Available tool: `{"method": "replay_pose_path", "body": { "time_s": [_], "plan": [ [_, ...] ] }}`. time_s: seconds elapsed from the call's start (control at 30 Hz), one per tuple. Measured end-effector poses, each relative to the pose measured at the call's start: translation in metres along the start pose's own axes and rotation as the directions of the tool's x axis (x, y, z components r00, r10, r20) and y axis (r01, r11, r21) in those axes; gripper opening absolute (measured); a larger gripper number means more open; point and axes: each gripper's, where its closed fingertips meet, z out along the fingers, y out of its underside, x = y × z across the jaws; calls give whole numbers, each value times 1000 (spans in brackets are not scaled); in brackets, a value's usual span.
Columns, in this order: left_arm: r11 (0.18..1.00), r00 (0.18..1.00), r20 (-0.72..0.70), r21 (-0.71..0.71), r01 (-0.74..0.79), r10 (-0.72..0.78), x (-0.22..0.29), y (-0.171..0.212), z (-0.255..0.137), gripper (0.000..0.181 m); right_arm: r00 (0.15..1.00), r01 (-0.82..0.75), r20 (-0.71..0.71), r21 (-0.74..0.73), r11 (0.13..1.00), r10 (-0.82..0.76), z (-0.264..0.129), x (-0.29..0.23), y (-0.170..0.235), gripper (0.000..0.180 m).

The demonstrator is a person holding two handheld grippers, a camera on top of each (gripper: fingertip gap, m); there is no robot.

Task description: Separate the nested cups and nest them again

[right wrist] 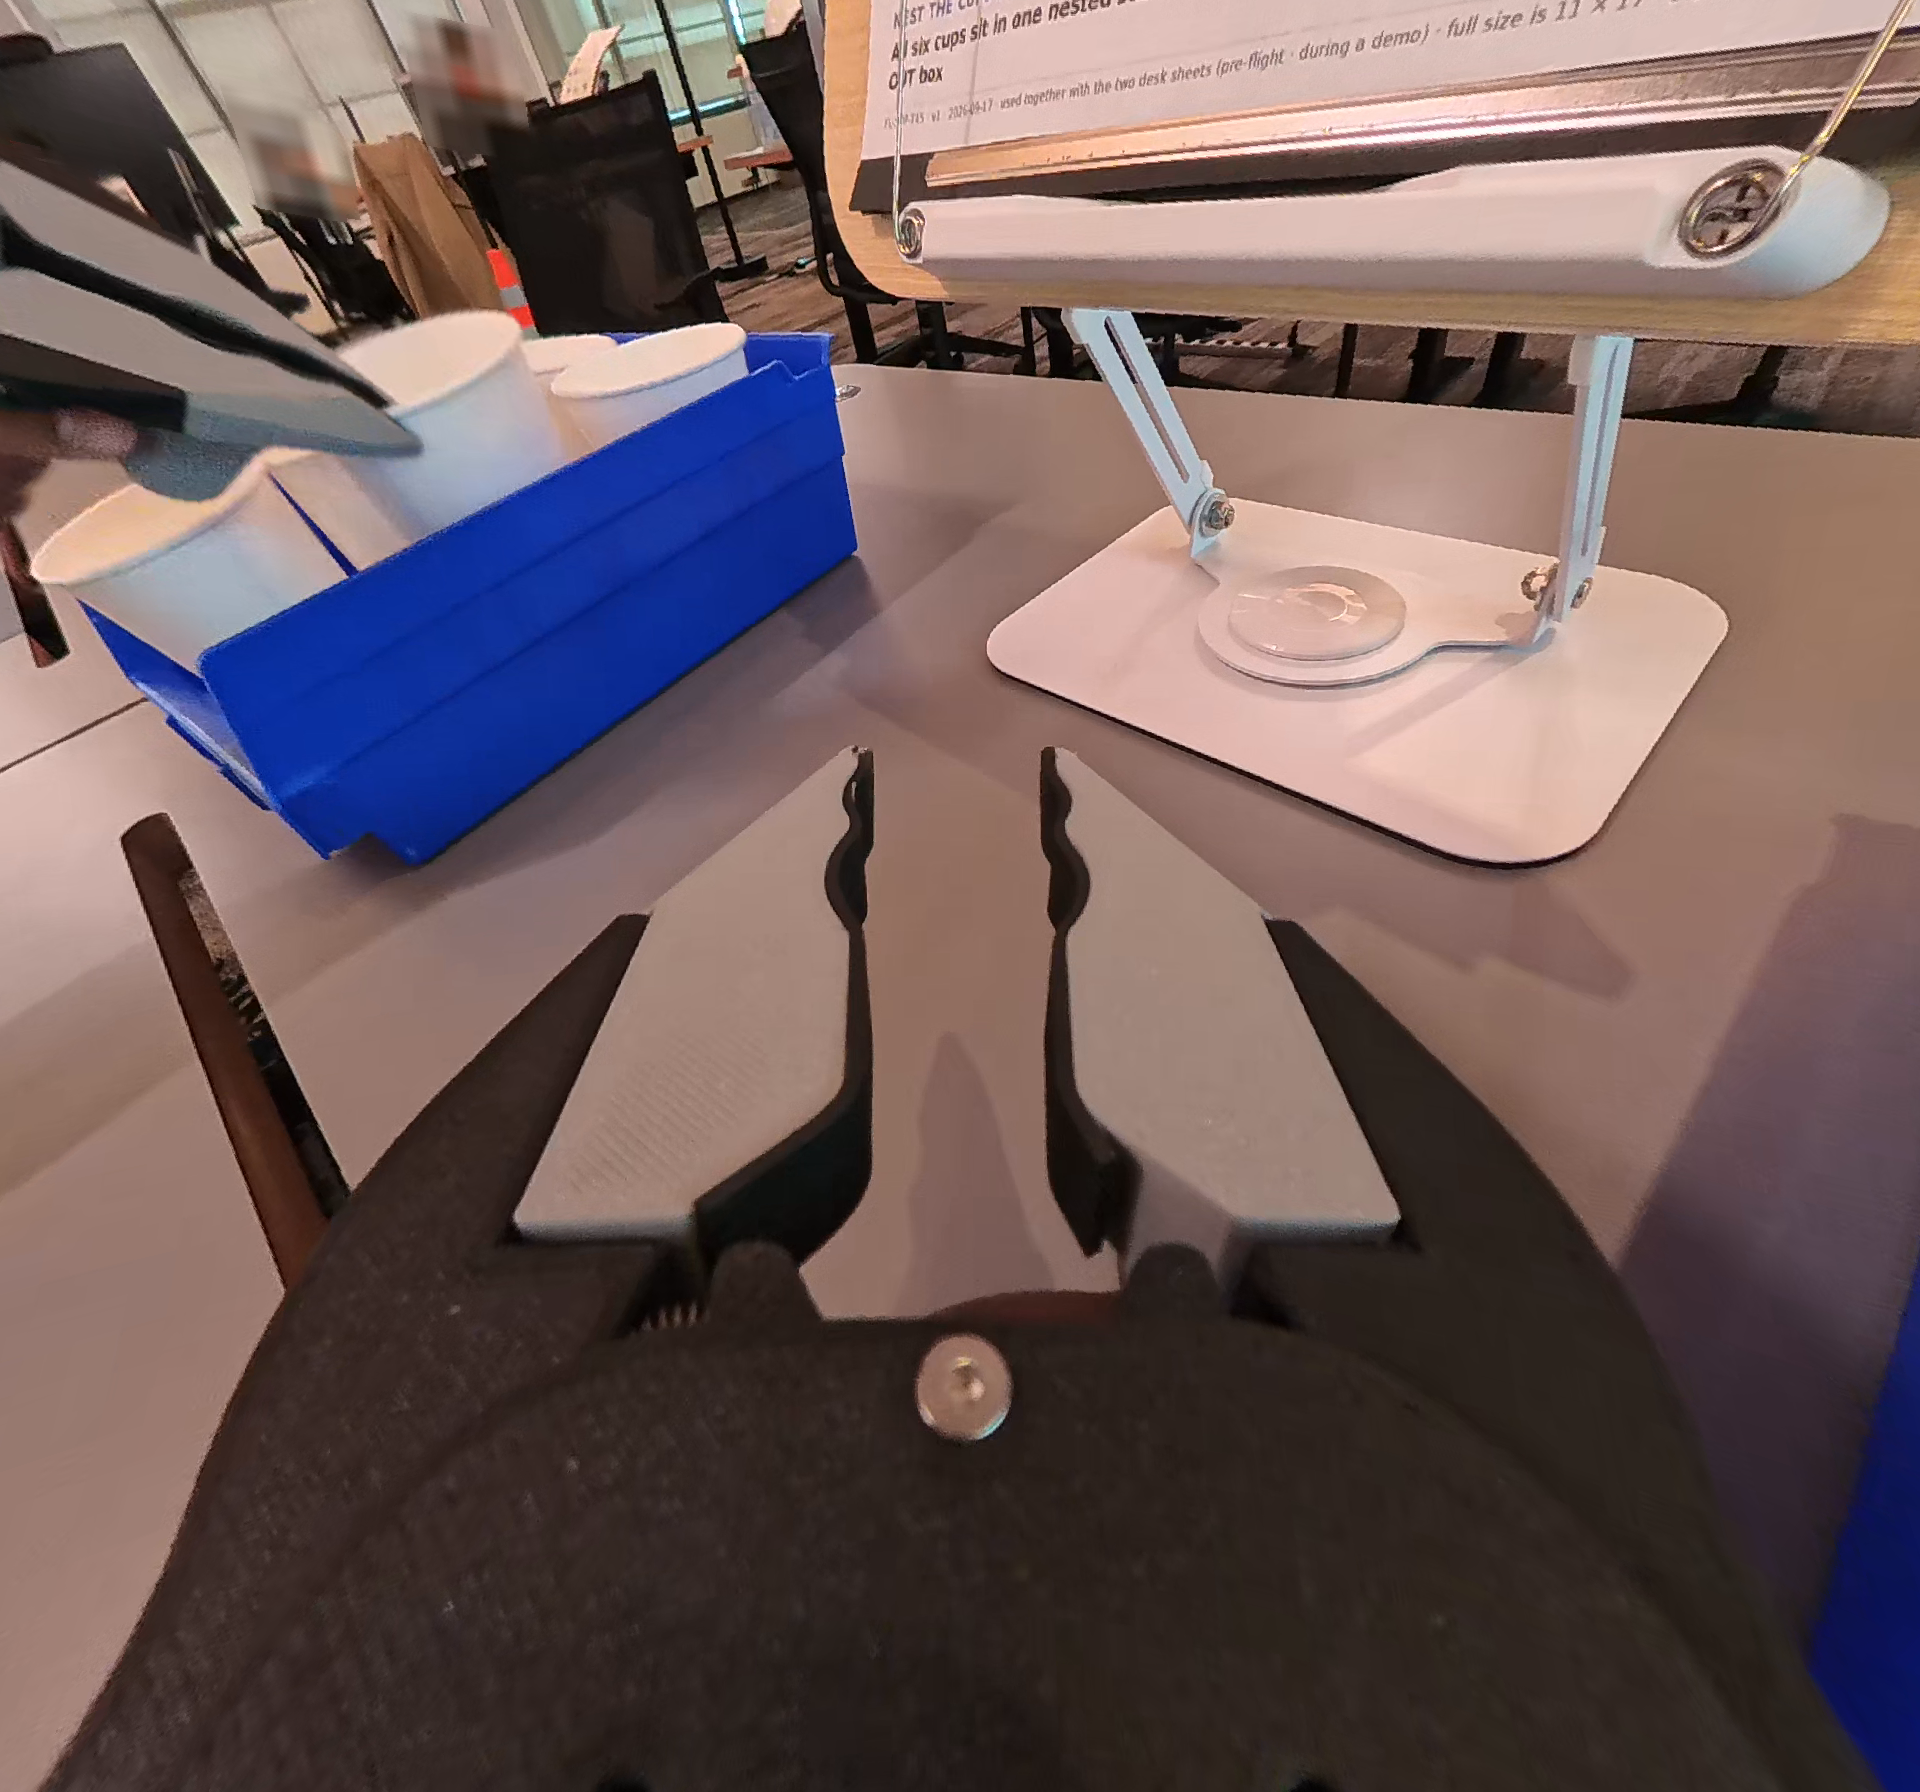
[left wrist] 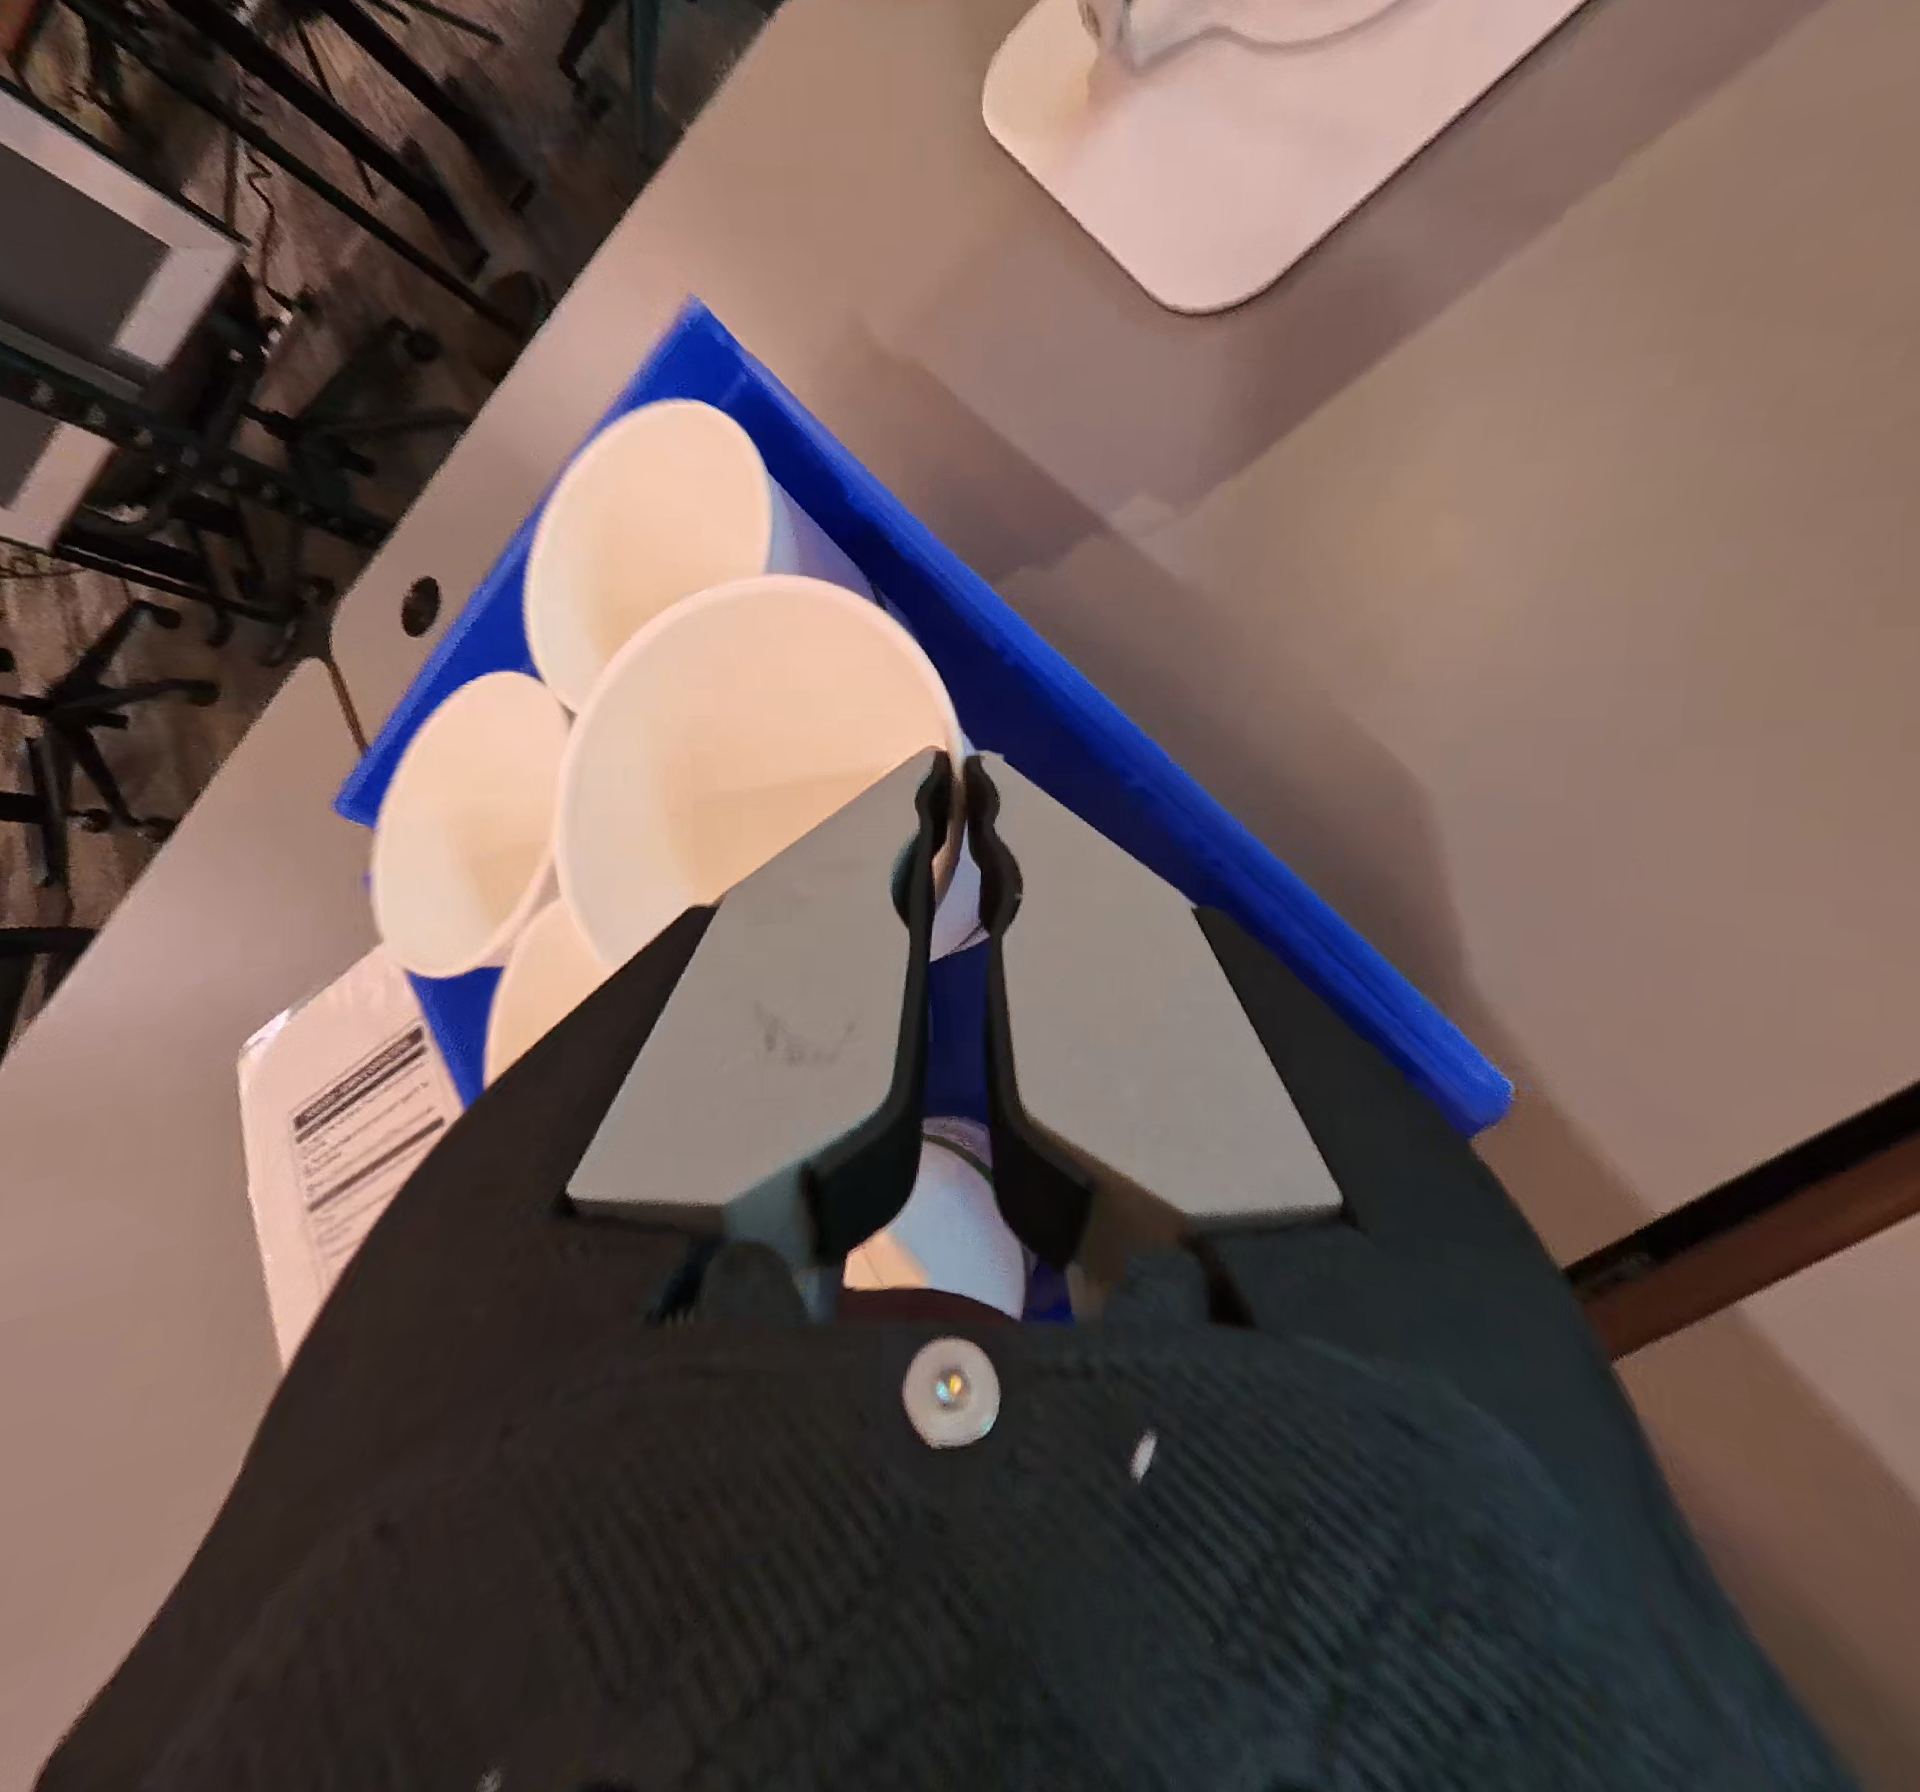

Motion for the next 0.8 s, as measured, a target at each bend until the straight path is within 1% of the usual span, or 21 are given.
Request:
{"method": "replay_pose_path", "body": {
  "time_s": [0.1,0.17,0.23,0.33,0.47,0.6,0.73,0.8],
  "plan": [
    [997,999,37,72,-12,9,-5,-21,-21,0,1000,-11,9,3,1000,11,-1,-1,-1,29],
    [992,999,30,116,-39,36,2,-37,-35,0,1000,-20,16,7,1000,19,-2,-1,-3,29],
    [985,993,36,129,-115,111,15,-50,-46,0,999,-34,33,17,999,34,-4,-2,-7,30],
    [956,959,116,112,-270,257,29,-67,-57,0,995,-70,73,54,996,66,-9,-6,-17,30],
    [909,919,129,147,-390,374,61,-95,-70,0,990,-97,107,80,992,88,-13,-8,-24,31],
    [841,852,80,137,-524,518,110,-105,-65,1,975,-143,187,126,982,118,-21,-18,-37,32],
    [766,773,7,132,-629,634,161,-100,-51,0,946,-189,294,149,971,139,-29,-34,-49,33],
    [729,733,-21,123,-673,680,180,-96,-43,0,936,-198,323,149,969,141,-31,-39,-51,34]
  ]
}}
